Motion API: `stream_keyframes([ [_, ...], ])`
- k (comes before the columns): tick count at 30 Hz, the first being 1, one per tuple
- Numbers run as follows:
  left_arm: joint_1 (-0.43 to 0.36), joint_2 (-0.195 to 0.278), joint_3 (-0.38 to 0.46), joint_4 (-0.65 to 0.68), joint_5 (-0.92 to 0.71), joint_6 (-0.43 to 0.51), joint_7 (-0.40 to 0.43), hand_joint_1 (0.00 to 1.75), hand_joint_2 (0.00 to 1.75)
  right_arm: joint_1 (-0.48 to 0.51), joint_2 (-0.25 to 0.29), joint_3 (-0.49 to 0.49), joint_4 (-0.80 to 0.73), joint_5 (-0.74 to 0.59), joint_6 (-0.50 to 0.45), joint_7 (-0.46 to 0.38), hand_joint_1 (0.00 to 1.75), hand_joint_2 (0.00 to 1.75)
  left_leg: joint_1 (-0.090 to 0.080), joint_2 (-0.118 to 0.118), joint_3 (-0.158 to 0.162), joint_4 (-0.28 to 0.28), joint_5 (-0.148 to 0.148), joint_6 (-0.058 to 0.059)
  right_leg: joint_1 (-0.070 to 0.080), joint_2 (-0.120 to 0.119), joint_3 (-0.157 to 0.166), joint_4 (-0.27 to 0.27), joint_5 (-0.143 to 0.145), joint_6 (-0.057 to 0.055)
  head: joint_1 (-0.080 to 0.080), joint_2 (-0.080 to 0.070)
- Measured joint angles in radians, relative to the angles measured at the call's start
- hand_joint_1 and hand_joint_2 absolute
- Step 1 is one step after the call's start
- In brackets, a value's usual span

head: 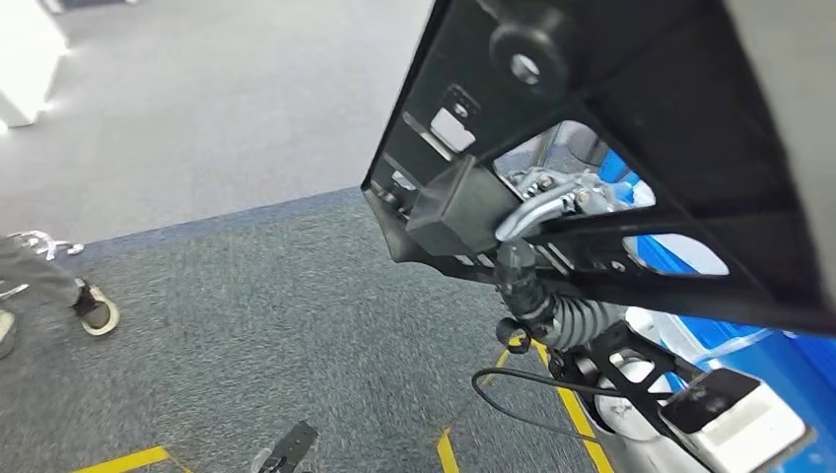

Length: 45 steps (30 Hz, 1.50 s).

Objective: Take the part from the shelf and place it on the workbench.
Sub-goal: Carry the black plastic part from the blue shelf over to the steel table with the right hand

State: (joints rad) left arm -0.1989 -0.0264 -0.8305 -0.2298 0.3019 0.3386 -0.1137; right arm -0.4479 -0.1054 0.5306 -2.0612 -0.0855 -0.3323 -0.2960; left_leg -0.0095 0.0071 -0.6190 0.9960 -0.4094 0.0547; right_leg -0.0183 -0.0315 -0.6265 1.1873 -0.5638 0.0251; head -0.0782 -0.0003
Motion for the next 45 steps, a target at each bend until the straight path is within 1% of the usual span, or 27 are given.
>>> stream_keyframes([
  [2,-0.002,-0.001,0.0,0.0,0.0,0.0,0.0,0.0,1.75,0.005,-0.001,0.0,0.0,0.0,0.0,0.0,1.75,1.75,-0.001,-0.028,-0.001,0.004,-0.001,0.005,0.0,0.023,-0.066,0.113,-0.033,-0.001,0.004,0.0],
  [3,-0.001,-0.001,0.0,0.0,0.0,0.0,0.0,0.0,1.75,0.006,-0.001,0.0,0.001,0.0,0.0,0.001,1.75,1.75,-0.001,-0.042,-0.001,0.007,-0.003,0.005,0.0,0.026,-0.076,0.117,-0.018,-0.001,0.005,0.0],
  [5,0.001,-0.001,0.0,0.0,0.0,0.0,0.001,0.0,1.75,0.005,-0.002,0.0,0.001,0.0,0.0,0.0,1.75,1.75,0.002,-0.073,-0.001,0.02,-0.009,0.0,-0.003,0.037,-0.046,0.026,0.055,0.0,0.006,0.0],
  [7,0.001,-0.001,0.0,0.0,-0.002,0.0,0.0,0.0,1.75,0.004,-0.002,0.0,0.0,0.0,0.0,0.0,1.75,1.75,0.005,-0.1,-0.008,0.038,-0.019,-0.01,-0.009,0.074,0.001,-0.084,0.103,0.0,0.006,0.0],
  [9,0.001,-0.001,0.0,0.0,-0.005,0.001,-0.003,0.0,1.75,0.005,-0.002,0.0,0.0,0.001,0.0,0.0,1.75,1.75,0.008,-0.121,-0.02,0.047,-0.022,-0.023,-0.009,0.1,0.016,-0.116,0.1,-0.005,0.007,0.0],
  [11,0.005,0.0,0.0,0.0,-0.007,0.002,-0.005,0.0,1.75,0.004,-0.002,0.0,0.0,0.001,0.001,0.0,1.75,1.75,0.012,-0.133,-0.027,0.047,-0.02,-0.034,-0.006,0.086,0.018,-0.122,0.103,-0.016,0.008,0.0],
  [13,0.009,0.001,0.0,0.0,-0.007,0.002,-0.006,0.0,1.75,0.003,-0.001,0.0,0.0,-0.001,0.001,-0.001,1.75,1.75,0.009,-0.096,-0.042,0.075,-0.035,-0.046,-0.009,0.066,0.023,-0.127,0.104,-0.027,0.001,0.0],
  [15,0.007,0.001,0.0,0.0,-0.007,0.002,-0.006,0.0,1.75,0.004,-0.001,0.0,0.0,-0.003,0.001,-0.001,1.75,1.75,0.01,-0.038,-0.092,0.172,-0.081,-0.058,-0.009,0.043,0.027,-0.129,0.103,-0.035,-0.007,0.0],
  [17,0.006,0.0,0.0,0.0,-0.007,0.001,-0.006,0.0,1.75,0.005,-0.001,0.0,0.0,-0.004,0.002,-0.001,1.75,1.75,0.015,-0.017,-0.154,0.286,-0.121,-0.063,-0.005,0.018,0.028,-0.129,0.1,-0.04,-0.009,0.0],
  [18,0.007,-0.001,0.0,0.0,-0.007,0.001,-0.006,0.0,1.75,0.006,-0.001,0.0,0.0,-0.005,0.003,-0.001,1.75,1.75,0.015,-0.014,-0.168,0.307,-0.12,-0.063,-0.003,0.006,0.029,-0.129,0.098,-0.041,-0.009,0.0],
  [20,0.008,-0.001,0.0,0.0,-0.004,0.0,-0.007,0.0,1.75,0.006,-0.001,0.0,0.0,-0.008,0.006,-0.001,1.75,1.75,0.013,-0.006,-0.137,0.24,-0.069,-0.053,0.002,-0.018,0.034,-0.129,0.093,-0.042,-0.009,0.0],
  [22,0.007,0.0,0.0,0.0,-0.001,-0.002,-0.008,0.0,1.75,0.006,-0.001,0.0,0.0,-0.01,0.011,-0.003,1.75,1.75,0.0,0.033,-0.067,0.106,-0.019,-0.032,0.007,-0.04,0.043,-0.132,0.087,-0.04,-0.008,0.0],
  [24,0.005,0.001,0.0,0.0,-0.001,-0.004,-0.009,0.0,1.75,0.007,-0.001,0.0,0.0,-0.01,0.013,-0.005,1.75,1.75,-0.015,0.062,-0.032,0.04,-0.009,-0.014,0.009,-0.059,0.05,-0.137,0.084,-0.033,-0.008,0.0],
  [26,0.007,0.002,0.0,0.0,-0.002,-0.004,-0.009,0.0,1.75,0.007,-0.001,0.0,0.0,-0.011,0.014,-0.008,1.75,1.75,-0.02,0.045,-0.027,0.029,-0.009,-0.007,0.01,-0.079,0.058,-0.146,0.081,-0.024,-0.008,0.0],
  [27,0.009,0.002,0.0,0.0,-0.002,-0.004,-0.009,0.0,1.75,0.007,-0.001,0.0,0.0,-0.011,0.014,-0.009,1.75,1.75,-0.016,0.033,-0.021,0.019,-0.006,-0.005,0.01,-0.077,0.063,-0.145,0.078,-0.02,-0.007,0.0],
  [29,0.011,0.003,0.0,0.0,-0.003,-0.003,-0.009,0.0,1.75,0.007,-0.001,0.0,0.0,-0.014,0.015,-0.012,1.75,1.75,-0.007,0.01,-0.005,-0.002,0.002,0.001,0.009,-0.035,0.05,-0.102,0.048,-0.013,-0.005,0.0],
  [31,0.009,0.002,0.0,0.0,-0.004,-0.003,-0.009,0.0,1.75,0.011,-0.001,0.0,0.0,-0.017,0.015,-0.015,1.75,1.75,-0.002,-0.013,0.001,-0.007,0.004,0.006,0.007,0.014,-0.005,0.012,-0.005,-0.01,-0.002,0.0],
  [33,0.008,0.001,0.0,0.0,-0.004,-0.003,-0.008,0.0,1.75,0.019,-0.001,0.0,0.001,-0.019,0.015,-0.016,1.75,1.75,-0.001,-0.039,0.0,0.0,0.0,0.007,0.007,0.025,-0.06,0.102,-0.025,-0.008,0.0,0.0],
  [34,0.01,0.0,0.0,0.0,-0.004,-0.003,-0.007,0.0,1.75,0.021,-0.001,0.0,0.001,-0.019,0.015,-0.016,1.75,1.75,0.0,-0.053,0.0,0.006,-0.003,0.006,0.006,0.026,-0.067,0.1,-0.008,-0.006,0.001,0.0],
  [35,0.011,0.0,0.0,0.0,-0.004,-0.002,-0.006,0.0,1.75,0.022,-0.001,0.0,0.001,-0.02,0.015,-0.017,1.75,1.75,0.002,-0.068,-0.001,0.014,-0.008,0.003,0.003,0.029,-0.056,0.063,0.026,-0.003,0.001,0.0],
  [37,0.012,0.001,0.0,0.0,-0.005,0.0,-0.005,0.0,1.75,0.023,-0.001,0.0,0.001,-0.021,0.015,-0.018,1.75,1.75,0.006,-0.097,-0.006,0.035,-0.02,-0.007,-0.006,0.066,-0.01,-0.05,0.085,0.002,0.002,0.0],
  [39,0.009,0.002,0.0,0.0,-0.007,0.004,-0.002,0.0,1.75,0.024,-0.001,0.0,0.0,-0.022,0.015,-0.019,1.75,1.75,0.009,-0.119,-0.022,0.055,-0.027,-0.02,-0.012,0.112,0.013,-0.106,0.096,0.003,0.004,0.0],
  [40,0.009,0.002,0.0,0.0,-0.008,0.006,-0.001,0.0,1.75,0.025,-0.001,0.0,0.0,-0.022,0.015,-0.019,1.75,1.75,0.011,-0.13,-0.029,0.059,-0.026,-0.027,-0.011,0.122,0.013,-0.106,0.092,0.0,0.005,0.0],
  [41,0.01,0.002,0.0,0.0,-0.008,0.007,0.001,0.0,1.75,0.025,-0.001,0.0,0.0,-0.023,0.015,-0.019,1.75,1.75,0.014,-0.14,-0.034,0.06,-0.025,-0.033,-0.01,0.115,0.012,-0.109,0.093,-0.006,0.006,0.0],
  [42,0.013,0.004,0.0,0.0,-0.009,0.009,0.002,0.0,1.75,0.025,-0.001,0.0,0.0,-0.023,0.016,-0.019,1.75,1.75,0.016,-0.142,-0.037,0.059,-0.023,-0.038,-0.009,0.103,0.014,-0.111,0.094,-0.012,0.007,0.0],
  [43,0.015,0.004,0.0,0.0,-0.009,0.01,0.003,0.0,1.75,0.024,-0.001,0.0,0.0,-0.023,0.016,-0.019,1.75,1.75,0.015,-0.127,-0.043,0.068,-0.027,-0.043,-0.009,0.091,0.018,-0.114,0.095,-0.018,0.004,0.0],
  [45,0.013,0.006,0.0,0.0,-0.011,0.011,0.004,0.0,1.75,0.024,-0.001,0.0,0.0,-0.024,0.017,-0.02,1.75,1.75,0.013,-0.067,-0.079,0.136,-0.059,-0.053,-0.009,0.062,0.025,-0.119,0.095,-0.029,-0.005,0.0],
])
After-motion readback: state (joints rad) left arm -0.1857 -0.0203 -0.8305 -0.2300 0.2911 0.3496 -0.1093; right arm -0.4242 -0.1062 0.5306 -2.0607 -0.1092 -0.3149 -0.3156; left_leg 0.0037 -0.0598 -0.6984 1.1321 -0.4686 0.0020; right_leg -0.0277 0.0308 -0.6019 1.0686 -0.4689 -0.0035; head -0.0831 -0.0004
